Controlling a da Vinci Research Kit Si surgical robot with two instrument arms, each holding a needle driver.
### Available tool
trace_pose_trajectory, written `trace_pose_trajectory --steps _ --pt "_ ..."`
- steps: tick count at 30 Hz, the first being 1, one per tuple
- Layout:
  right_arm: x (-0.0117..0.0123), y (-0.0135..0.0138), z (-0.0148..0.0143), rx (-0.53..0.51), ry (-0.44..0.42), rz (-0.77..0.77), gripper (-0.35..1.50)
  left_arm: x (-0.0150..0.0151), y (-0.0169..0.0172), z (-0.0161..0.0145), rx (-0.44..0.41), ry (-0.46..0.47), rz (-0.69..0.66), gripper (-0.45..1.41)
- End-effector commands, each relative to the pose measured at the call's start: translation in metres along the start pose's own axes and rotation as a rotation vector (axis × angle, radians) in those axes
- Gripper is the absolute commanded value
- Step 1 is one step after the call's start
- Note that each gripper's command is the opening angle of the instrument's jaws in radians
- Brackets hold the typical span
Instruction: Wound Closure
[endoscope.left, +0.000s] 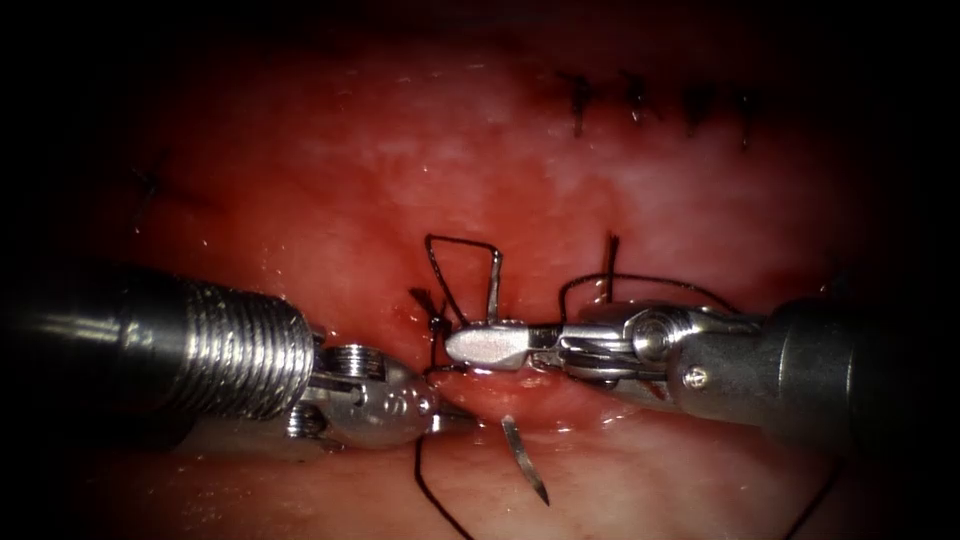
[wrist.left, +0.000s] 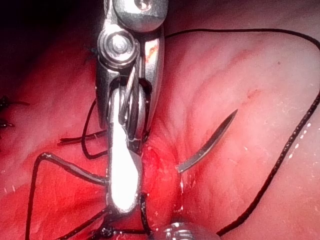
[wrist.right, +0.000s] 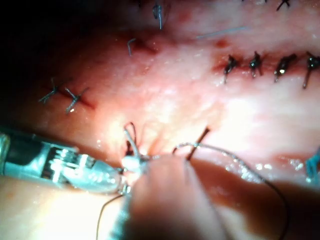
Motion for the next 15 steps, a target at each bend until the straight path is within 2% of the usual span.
trace_pose_trajectory --steps 1,2,6,7,9,11,13,15 --pt "0.0009 0.0008 0.0009 0.024 0.058 -0.044 0.07 0.0003 0.0002 0.0006 -0.001 0.000 -0.001 -0.25" --pt "0.0020 0.0010 0.0003 0.088 0.095 -0.054 0.93 0.0006 0.0003 0.0002 -0.004 0.000 -0.003 -0.25" --pt "0.0043 0.0011 -0.0016 0.081 0.161 -0.144 1.13 0.0014 0.0003 -0.0010 -0.014 0.001 0.007 -0.23" --pt "0.0055 0.0011 -0.0029 0.069 0.177 -0.176 1.14 0.0020 0.0003 -0.0017 -0.012 0.017 0.018 -0.20" --pt "0.0059 0.0011 -0.0036 0.065 0.189 -0.192 1.13 0.0022 0.0002 -0.0020 -0.015 0.026 0.021 -0.18" --pt "0.0077 0.0015 -0.0068 0.003 0.263 -0.266 1.13 0.0032 -0.0004 -0.0037 -0.055 0.101 0.055 -0.06" --pt "0.0079 0.0015 -0.0074 -0.004 0.273 -0.277 1.11 0.0034 -0.0005 -0.0039 -0.059 0.113 0.071 -0.06" --pt "0.0086 0.0017 -0.0092 -0.025 0.308 -0.287 1.08 0.0040 -0.0006 -0.0041 -0.074 0.146 0.112 0.04"
